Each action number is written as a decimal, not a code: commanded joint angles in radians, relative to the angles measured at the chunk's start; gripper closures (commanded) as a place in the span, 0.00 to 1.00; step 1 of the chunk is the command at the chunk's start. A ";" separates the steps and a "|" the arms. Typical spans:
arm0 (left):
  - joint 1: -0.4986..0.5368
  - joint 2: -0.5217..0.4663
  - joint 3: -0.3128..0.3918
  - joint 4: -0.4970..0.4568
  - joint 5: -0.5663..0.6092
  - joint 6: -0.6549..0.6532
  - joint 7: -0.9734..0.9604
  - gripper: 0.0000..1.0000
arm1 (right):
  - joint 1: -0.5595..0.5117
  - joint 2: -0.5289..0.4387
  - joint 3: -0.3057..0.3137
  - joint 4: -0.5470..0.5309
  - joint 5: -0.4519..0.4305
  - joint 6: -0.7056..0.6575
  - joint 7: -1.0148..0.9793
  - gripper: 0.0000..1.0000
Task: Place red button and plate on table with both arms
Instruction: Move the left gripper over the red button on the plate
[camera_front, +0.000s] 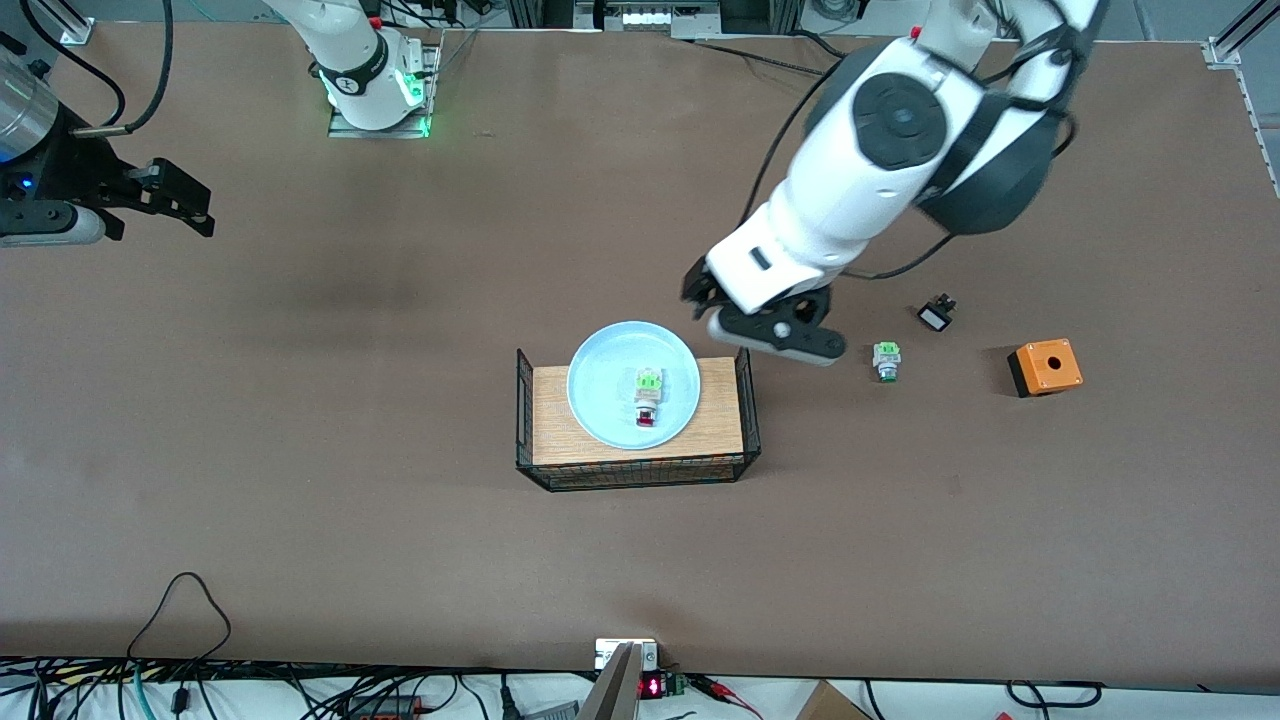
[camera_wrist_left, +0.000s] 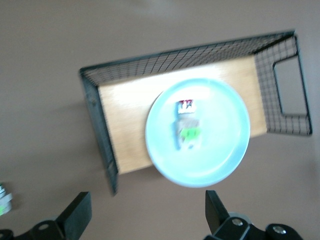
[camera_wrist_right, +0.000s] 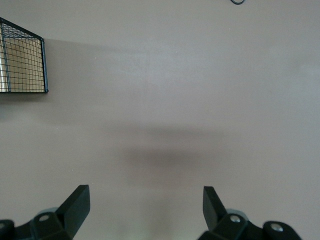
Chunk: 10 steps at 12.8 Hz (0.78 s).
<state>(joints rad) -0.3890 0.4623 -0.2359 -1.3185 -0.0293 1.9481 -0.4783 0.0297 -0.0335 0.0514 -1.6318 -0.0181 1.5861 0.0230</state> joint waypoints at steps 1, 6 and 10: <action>-0.089 0.097 0.015 0.070 0.176 0.055 -0.214 0.00 | 0.006 0.030 -0.001 0.020 -0.013 -0.020 -0.015 0.00; -0.151 0.223 0.017 0.065 0.330 0.328 -0.440 0.00 | 0.004 0.072 -0.001 0.015 -0.011 -0.021 -0.021 0.00; -0.156 0.249 0.017 0.030 0.463 0.342 -0.444 0.03 | 0.036 0.081 0.001 0.018 -0.009 -0.049 -0.021 0.00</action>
<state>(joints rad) -0.5284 0.6957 -0.2331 -1.2978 0.3713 2.2852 -0.9009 0.0338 0.0409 0.0520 -1.6323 -0.0182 1.5626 0.0166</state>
